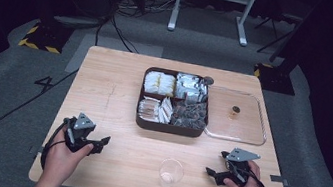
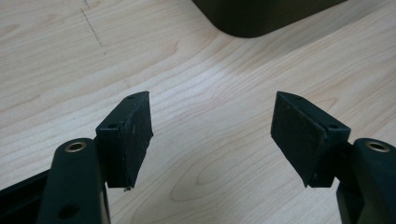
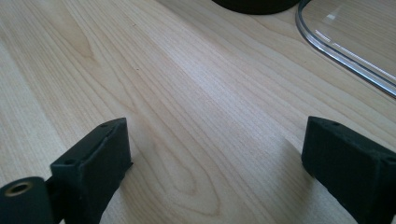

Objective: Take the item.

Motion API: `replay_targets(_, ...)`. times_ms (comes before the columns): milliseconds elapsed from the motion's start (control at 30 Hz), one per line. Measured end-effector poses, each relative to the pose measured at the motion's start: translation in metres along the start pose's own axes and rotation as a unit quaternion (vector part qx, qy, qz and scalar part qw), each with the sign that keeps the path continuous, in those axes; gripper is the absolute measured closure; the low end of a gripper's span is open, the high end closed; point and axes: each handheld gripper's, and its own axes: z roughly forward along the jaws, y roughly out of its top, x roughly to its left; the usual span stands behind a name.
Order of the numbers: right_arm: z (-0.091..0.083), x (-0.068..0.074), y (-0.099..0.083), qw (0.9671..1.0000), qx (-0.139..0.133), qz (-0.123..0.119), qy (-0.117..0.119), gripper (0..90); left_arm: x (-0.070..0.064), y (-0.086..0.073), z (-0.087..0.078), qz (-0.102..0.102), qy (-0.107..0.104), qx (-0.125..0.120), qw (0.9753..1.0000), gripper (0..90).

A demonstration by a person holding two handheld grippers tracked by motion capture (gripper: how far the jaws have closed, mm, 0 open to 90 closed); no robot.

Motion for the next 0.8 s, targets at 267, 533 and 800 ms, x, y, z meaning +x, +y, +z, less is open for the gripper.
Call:
replay_targets(267, 0.0, 0.0, 0.0, 1.0, 0.0, -0.001, 0.0, 8.2, -0.003, 0.021, -0.009, 0.013, -0.006, -0.021, 0.9997, 30.7)
replay_targets(533, 0.0, 0.0, 0.0, 1.0, 0.0, 0.0, 0.0, 8.2, -0.006, 0.047, -0.006, 0.028, -0.01, -0.044, 0.9986, 30.7)
replay_targets(800, 0.0, 0.0, 0.0, 1.0, 0.0, -0.001, 0.0, 8.2, -0.013, 0.084, 0.007, 0.039, -0.014, -0.059, 0.9974, 30.2)
